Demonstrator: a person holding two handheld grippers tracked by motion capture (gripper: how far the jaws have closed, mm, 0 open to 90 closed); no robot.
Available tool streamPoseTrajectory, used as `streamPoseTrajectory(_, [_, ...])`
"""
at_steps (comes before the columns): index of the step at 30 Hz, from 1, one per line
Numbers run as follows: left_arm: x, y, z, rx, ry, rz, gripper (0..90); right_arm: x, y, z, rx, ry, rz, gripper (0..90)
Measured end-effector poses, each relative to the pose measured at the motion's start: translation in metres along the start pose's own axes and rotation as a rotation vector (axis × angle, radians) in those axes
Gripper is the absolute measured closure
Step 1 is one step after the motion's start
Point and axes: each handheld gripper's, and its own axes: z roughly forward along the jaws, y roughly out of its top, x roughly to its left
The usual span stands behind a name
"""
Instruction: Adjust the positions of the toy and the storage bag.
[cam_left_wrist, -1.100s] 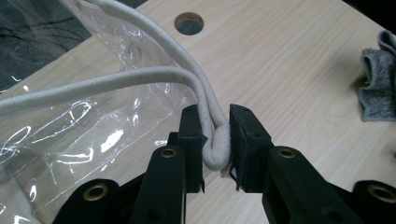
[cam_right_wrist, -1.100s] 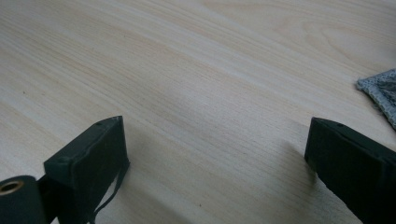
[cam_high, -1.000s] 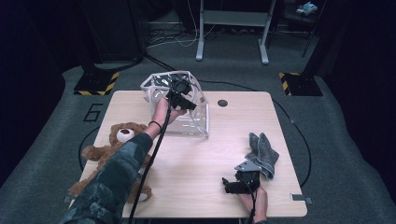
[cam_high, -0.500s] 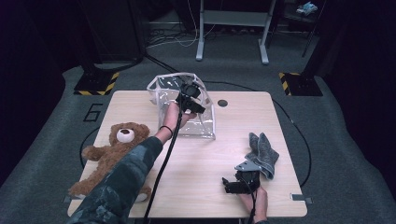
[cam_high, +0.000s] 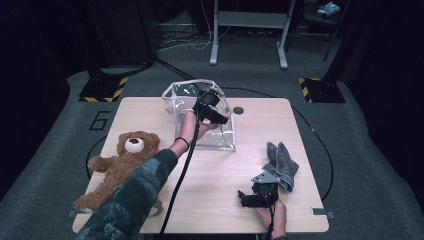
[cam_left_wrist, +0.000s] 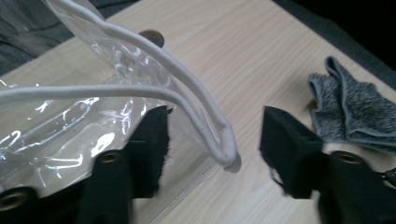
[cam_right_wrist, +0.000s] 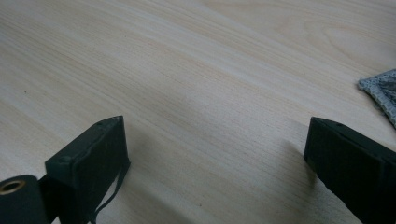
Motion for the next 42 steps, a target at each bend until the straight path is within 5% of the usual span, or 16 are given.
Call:
streamPoseTrajectory(4, [0.02, -0.007, -0.029, -0.06, 0.018, -0.009, 24.2, 0.001, 0.001, 0.0, 0.005, 0.001, 0.019, 5.3])
streamPoseTrajectory(8, [0.051, -0.021, -0.057, -0.113, 0.052, -0.063, 21.5, 0.0, 0.004, 0.0, 0.02, 0.013, 0.019, 8.6])
streamPoseTrajectory(13, [0.086, -0.041, -0.072, -0.116, 0.1, -0.127, 20.4, 0.001, 0.022, 0.0, -0.009, 0.01, 0.022, 8.8])
streamPoseTrajectory(20, [0.112, -0.066, -0.054, -0.048, 0.118, -0.175, 22.1, 0.0, 0.068, 0.01, -0.035, -0.017, -0.018, 11.4])
streamPoseTrajectory(31, [0.125, -0.085, -0.029, 0.004, 0.128, -0.244, 28.5, -0.007, 0.11, 0.039, -0.053, -0.043, 0.002, 19.4])
streamPoseTrajectory(37, [0.13, -0.089, -0.02, 0.02, 0.126, -0.272, 39.0, -0.009, 0.124, 0.052, -0.068, -0.046, -0.009, 30.8])
streamPoseTrajectory(42, [0.125, -0.09, -0.01, 0.037, 0.114, -0.251, 52.3, -0.008, 0.132, 0.061, -0.049, -0.051, -0.003, 42.9])
